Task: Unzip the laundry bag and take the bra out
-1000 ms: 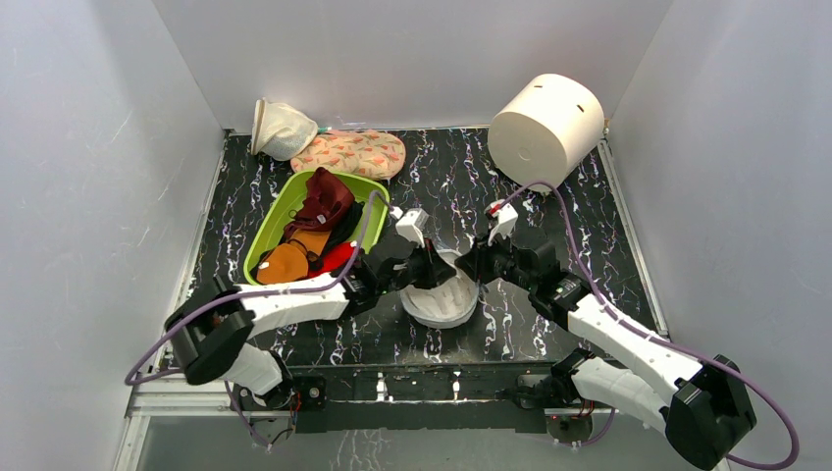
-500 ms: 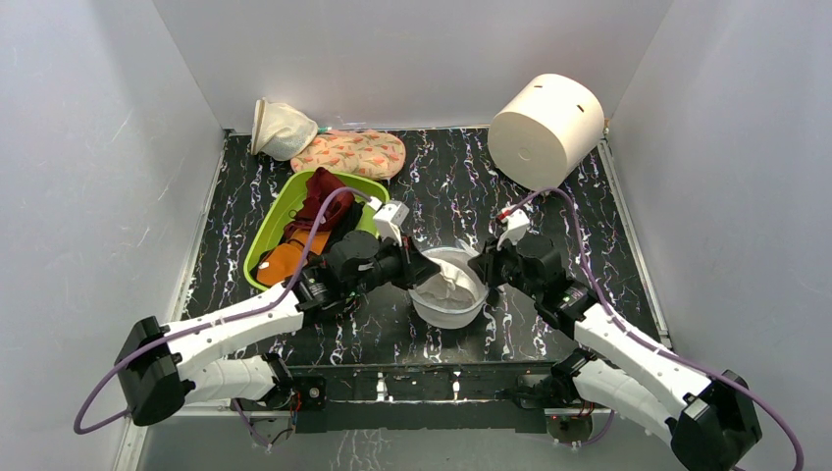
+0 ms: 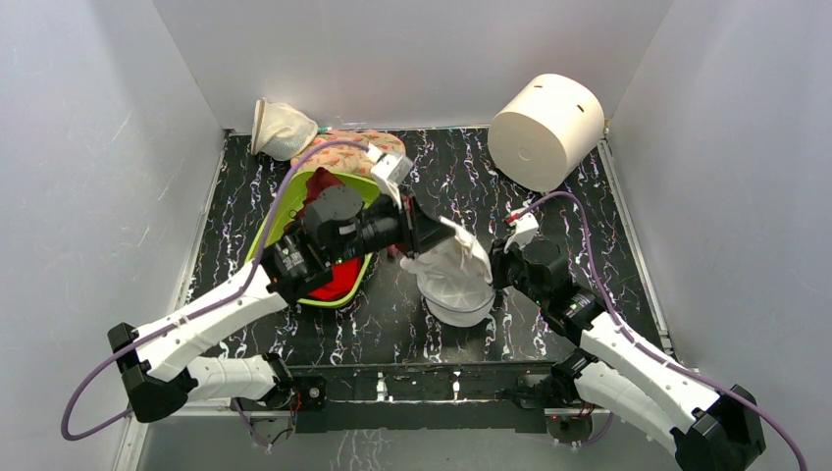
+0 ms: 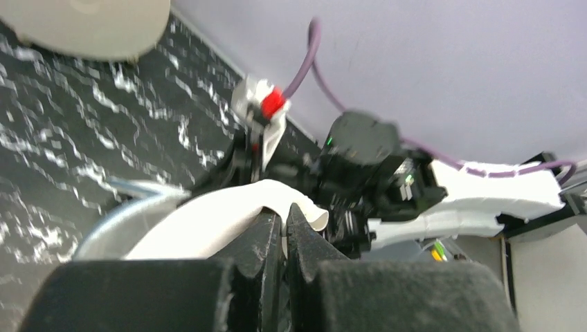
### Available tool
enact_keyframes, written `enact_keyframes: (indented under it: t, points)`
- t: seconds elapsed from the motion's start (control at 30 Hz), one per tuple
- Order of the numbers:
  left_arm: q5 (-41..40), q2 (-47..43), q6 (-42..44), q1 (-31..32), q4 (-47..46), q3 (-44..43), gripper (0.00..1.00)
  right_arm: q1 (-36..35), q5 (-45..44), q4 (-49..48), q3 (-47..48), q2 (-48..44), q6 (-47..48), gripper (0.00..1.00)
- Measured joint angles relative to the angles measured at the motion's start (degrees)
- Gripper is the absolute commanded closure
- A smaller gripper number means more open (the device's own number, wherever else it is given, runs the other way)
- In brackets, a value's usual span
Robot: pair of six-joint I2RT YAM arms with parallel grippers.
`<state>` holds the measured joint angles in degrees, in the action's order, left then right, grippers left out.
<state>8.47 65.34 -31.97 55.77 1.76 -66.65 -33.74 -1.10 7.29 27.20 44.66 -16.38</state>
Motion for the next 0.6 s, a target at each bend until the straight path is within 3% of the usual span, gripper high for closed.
enact_keyframes:
  t: [0.13,0.27,0.5,0.6]
  points:
    - [-1.7,4.55,4.66,0.0,6.19,-13.46,1.0,0.02,-0.68,0.17,-0.39,-0.31,0.0,1.0]
    - [-5.22,7.65,7.04,-0.02,11.5,-21.33,1.0,0.02,-0.94,0.07,-1.42,-1.11,0.04,1.0]
    - [-10.97,10.71,7.93,-2.73,21.68,-24.15,1.0,0.02,-1.03,-0.2,-1.92,-1.11,0.52,1.0]
    - [-11.37,11.37,7.96,-8.79,26.34,-24.65,1.0,0.02,-1.05,-0.22,-1.92,-1.11,0.74,1.0]
